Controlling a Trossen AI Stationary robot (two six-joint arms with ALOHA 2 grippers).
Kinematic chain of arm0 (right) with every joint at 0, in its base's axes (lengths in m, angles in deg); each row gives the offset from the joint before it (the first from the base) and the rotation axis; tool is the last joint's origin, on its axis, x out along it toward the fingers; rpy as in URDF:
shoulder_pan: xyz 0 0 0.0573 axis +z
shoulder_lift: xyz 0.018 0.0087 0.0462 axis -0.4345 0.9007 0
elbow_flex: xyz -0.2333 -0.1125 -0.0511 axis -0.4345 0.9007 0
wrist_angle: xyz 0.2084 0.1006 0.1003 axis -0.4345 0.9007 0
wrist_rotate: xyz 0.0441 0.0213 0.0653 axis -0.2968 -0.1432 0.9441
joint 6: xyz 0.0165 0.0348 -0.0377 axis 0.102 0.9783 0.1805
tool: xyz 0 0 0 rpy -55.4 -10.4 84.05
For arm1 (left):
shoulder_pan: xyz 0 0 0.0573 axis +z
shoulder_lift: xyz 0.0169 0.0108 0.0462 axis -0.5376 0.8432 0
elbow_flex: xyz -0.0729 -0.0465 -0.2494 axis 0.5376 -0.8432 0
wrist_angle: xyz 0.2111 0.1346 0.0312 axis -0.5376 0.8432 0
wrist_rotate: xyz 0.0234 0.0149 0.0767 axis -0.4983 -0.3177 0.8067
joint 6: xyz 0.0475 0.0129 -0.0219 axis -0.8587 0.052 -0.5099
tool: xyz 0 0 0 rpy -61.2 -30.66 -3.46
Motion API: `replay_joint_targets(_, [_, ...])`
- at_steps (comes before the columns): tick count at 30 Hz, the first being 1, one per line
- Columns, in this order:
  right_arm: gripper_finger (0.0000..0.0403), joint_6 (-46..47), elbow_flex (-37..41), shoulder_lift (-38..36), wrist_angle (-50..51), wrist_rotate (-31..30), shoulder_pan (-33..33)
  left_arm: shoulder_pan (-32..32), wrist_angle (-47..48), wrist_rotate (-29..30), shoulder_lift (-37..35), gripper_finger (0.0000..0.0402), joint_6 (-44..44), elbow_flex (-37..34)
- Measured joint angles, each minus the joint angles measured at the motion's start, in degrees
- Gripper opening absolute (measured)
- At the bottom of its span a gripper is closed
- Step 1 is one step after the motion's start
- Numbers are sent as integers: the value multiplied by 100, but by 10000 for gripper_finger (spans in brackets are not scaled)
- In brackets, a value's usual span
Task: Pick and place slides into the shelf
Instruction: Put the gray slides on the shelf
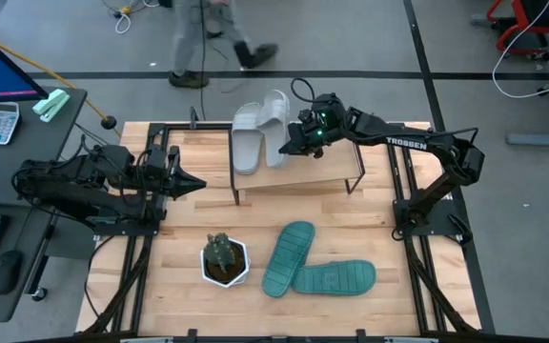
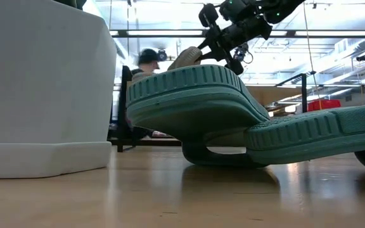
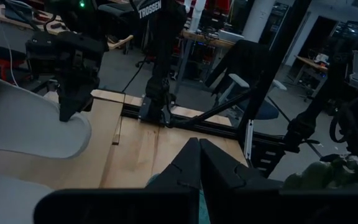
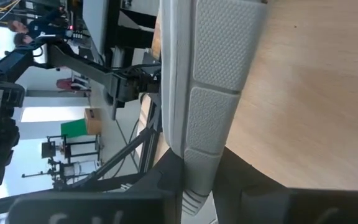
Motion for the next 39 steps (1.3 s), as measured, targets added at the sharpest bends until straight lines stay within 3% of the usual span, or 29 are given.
replay_joint_targets(9, [108, -7, 0, 0, 452, -96, 4, 0, 0, -2, 0, 24, -12, 0])
replay_joint_targets(31, [131, -210, 2, 0, 906, -129, 299, 0, -2, -2, 0, 22, -57, 0])
replay_joint_targets(35, [122, -192, 2, 0, 738, -129, 304, 0, -2, -2, 0, 15, -54, 0])
replay_joint_targets(39, [75, -159, 4, -7, 545, -139, 302, 0, -2, -1, 0, 12, 4, 0])
